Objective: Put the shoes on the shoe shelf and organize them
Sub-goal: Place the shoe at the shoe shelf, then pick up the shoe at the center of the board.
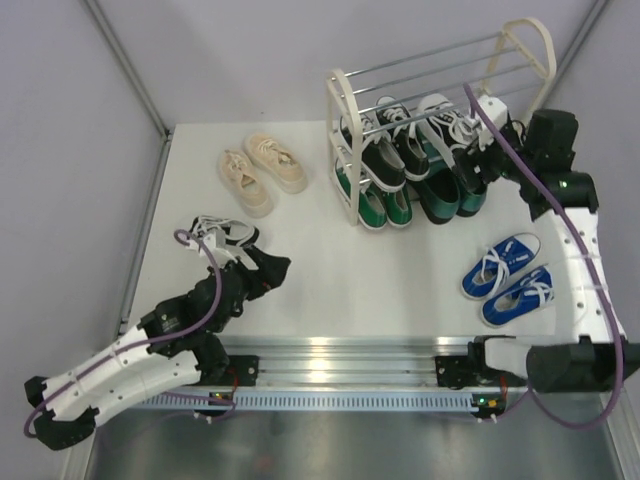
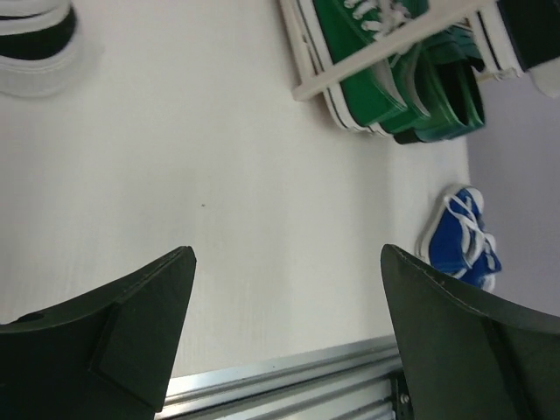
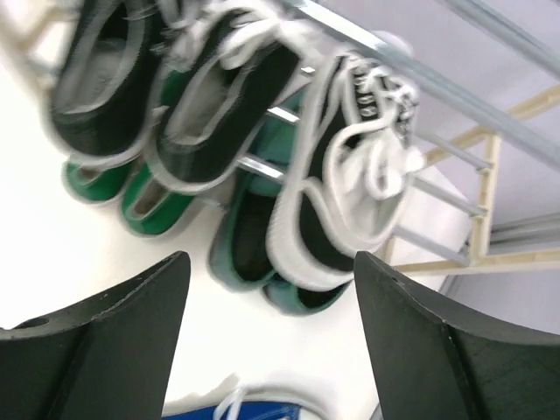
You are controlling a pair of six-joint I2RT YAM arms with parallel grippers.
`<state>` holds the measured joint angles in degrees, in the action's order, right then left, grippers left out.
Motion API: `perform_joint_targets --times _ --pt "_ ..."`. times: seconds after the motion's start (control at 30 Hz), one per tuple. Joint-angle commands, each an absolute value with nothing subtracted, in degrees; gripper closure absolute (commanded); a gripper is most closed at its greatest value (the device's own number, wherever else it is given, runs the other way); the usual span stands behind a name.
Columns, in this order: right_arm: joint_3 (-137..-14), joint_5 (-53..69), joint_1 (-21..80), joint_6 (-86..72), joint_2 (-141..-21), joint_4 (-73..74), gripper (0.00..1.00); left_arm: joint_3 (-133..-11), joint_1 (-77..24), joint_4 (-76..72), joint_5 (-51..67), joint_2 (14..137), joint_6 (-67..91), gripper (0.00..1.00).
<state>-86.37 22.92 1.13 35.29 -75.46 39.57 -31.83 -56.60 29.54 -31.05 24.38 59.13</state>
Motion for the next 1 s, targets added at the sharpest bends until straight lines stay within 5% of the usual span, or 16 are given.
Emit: perform_joint_targets --times 0.0,0.23,0.4,0.67,0.97 --pt "-78.01 33.64 0.53 34.89 -66.03 41.92 0.25 -37.26 -56.43 37.86 -41.80 30.22 67.57 0.08" --pt "-55.57 50.88 0.53 38.76 -48.72 45.18 0.23 -47.36 -54.06 50.36 -50.19 44.89 74.62 0.11" --pt "-46.34 51.76 0.61 39.29 -44.39 43.33 0.22 -51.68 -37.64 48.35 -39.66 55.36 68.82 0.11" --pt "-45.35 53.00 -2.02 40.69 -40.17 44.82 0.21 -49.92 -14.62 34.47 -23.47 63.35 63.81 0.17" --pt "-45.62 54.23 -3.95 41.48 -39.55 45.62 0.21 -50.36 -8.09 27.25 -22.06 76.01 61.35 0.22"
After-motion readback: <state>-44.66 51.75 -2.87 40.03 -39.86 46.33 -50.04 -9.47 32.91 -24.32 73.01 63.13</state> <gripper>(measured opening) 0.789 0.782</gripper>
